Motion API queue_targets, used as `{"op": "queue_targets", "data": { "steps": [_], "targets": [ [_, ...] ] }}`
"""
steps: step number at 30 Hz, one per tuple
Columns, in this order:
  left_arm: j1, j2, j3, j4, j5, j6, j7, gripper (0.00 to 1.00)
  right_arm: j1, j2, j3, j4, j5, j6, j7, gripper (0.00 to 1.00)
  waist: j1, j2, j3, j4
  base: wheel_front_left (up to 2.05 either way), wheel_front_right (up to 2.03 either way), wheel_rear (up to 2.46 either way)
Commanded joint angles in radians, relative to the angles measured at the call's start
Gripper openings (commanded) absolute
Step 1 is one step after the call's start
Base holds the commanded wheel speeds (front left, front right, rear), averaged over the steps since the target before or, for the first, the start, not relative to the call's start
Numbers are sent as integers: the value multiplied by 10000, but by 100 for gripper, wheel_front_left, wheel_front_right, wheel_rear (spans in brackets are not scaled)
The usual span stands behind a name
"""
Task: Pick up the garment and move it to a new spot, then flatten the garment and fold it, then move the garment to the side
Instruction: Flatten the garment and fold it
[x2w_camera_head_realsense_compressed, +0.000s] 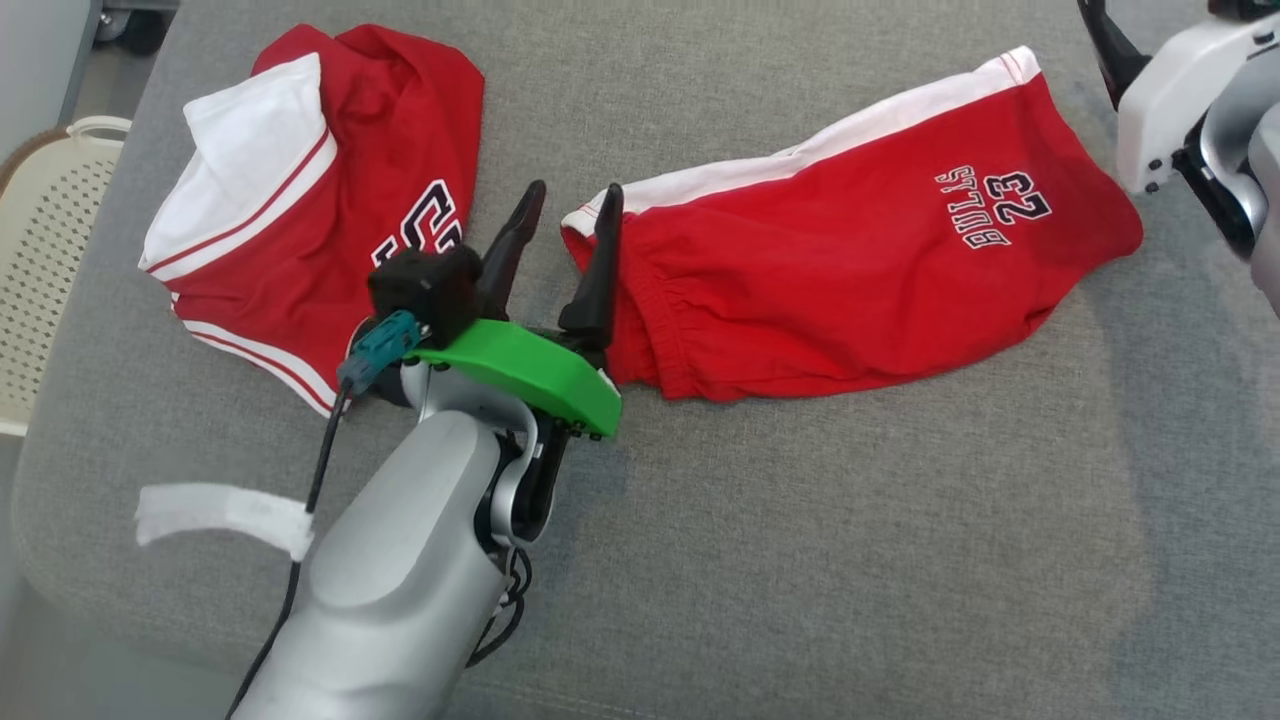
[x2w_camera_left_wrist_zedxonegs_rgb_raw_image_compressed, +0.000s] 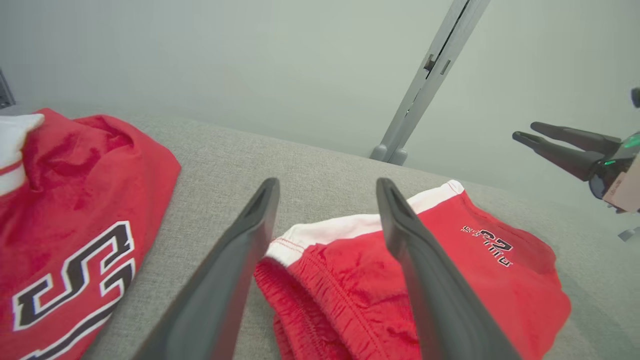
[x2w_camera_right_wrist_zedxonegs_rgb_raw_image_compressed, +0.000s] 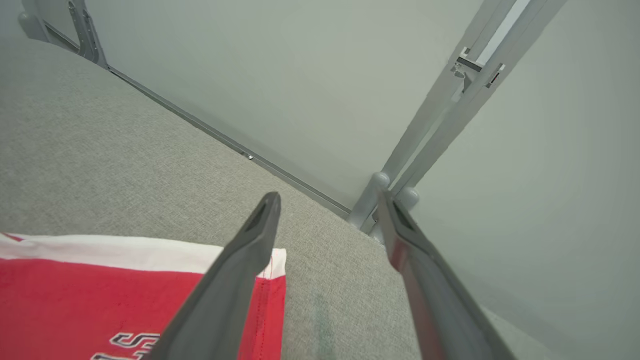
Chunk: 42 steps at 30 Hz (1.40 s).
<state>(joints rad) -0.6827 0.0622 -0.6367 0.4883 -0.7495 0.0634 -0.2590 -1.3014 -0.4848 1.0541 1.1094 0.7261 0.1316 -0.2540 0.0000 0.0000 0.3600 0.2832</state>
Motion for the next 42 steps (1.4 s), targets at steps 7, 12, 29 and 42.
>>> {"op": "queue_targets", "data": {
  "steps": [7, 12, 29, 42],
  "targets": [
    [2497, 153, 1711, -2618, 1690, 116, -51, 100, 1232, 356, -1595, 756, 462, -16, -107, 100, 0, 0, -886, -197, 0, 0, 0],
    [4434, 159, 2322, -3905, 2843, 221, -55, 100, 2059, 605, -2466, 925, 427, -16, -110, 100, 0, 0, -1200, -268, 0, 0, 0],
    [6810, 240, 3517, -5316, 4610, -738, -55, 100, 3724, 914, -4398, 1633, 392, -16, -113, 100, 0, 0, -1001, 227, 0, 0, 0],
    [6521, -59, 3813, -5098, 4782, -1153, -56, 100, 4245, 1384, -4852, 1857, 415, -16, 887, 0, 0, 0, -655, 337, 0, 0, 0]
  ]
}}
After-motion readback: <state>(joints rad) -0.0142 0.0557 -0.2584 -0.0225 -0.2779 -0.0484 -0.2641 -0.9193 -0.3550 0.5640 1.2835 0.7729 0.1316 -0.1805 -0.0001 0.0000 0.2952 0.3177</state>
